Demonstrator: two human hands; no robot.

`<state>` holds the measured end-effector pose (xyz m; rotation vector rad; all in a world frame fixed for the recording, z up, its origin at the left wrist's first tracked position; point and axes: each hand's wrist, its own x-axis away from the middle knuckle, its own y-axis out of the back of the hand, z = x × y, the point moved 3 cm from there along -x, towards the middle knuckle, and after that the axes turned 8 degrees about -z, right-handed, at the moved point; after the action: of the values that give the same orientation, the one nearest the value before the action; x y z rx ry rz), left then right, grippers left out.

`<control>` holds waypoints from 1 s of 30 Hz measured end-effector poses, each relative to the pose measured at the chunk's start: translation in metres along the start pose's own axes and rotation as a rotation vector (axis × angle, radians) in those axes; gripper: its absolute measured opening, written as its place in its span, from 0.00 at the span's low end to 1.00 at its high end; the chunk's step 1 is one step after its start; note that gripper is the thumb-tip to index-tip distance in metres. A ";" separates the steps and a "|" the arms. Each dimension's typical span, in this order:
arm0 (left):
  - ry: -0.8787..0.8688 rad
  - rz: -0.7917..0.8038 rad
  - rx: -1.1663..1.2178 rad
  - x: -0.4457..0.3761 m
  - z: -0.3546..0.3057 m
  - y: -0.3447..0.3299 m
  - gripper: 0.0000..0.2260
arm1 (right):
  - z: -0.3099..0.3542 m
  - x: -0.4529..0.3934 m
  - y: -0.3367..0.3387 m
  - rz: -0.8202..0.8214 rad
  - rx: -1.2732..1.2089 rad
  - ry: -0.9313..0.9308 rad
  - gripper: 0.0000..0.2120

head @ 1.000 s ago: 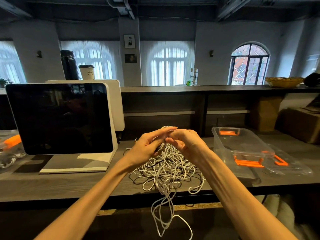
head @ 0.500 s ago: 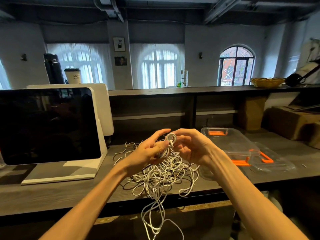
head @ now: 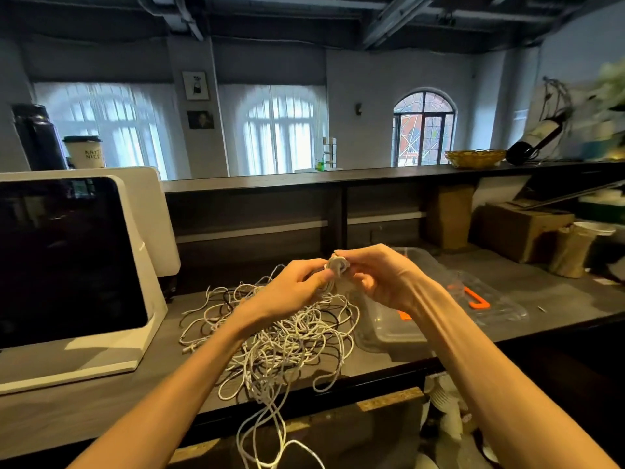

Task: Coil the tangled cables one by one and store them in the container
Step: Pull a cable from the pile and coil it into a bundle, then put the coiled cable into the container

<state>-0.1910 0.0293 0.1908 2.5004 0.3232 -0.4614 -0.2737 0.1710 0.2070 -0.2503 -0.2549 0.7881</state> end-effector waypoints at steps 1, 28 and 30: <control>0.001 -0.016 0.023 -0.006 -0.002 -0.007 0.12 | 0.005 0.001 0.005 -0.014 0.024 0.030 0.09; 0.323 -0.126 0.099 -0.101 0.068 -0.062 0.09 | -0.022 -0.158 0.165 -0.290 1.503 -0.218 0.14; 0.322 -0.108 0.092 -0.098 0.071 -0.058 0.09 | -0.019 -0.155 0.165 -0.300 1.466 -0.189 0.13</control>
<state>-0.3177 0.0227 0.1452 2.6557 0.5759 -0.1146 -0.4823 0.1680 0.1173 1.2194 0.1504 0.5335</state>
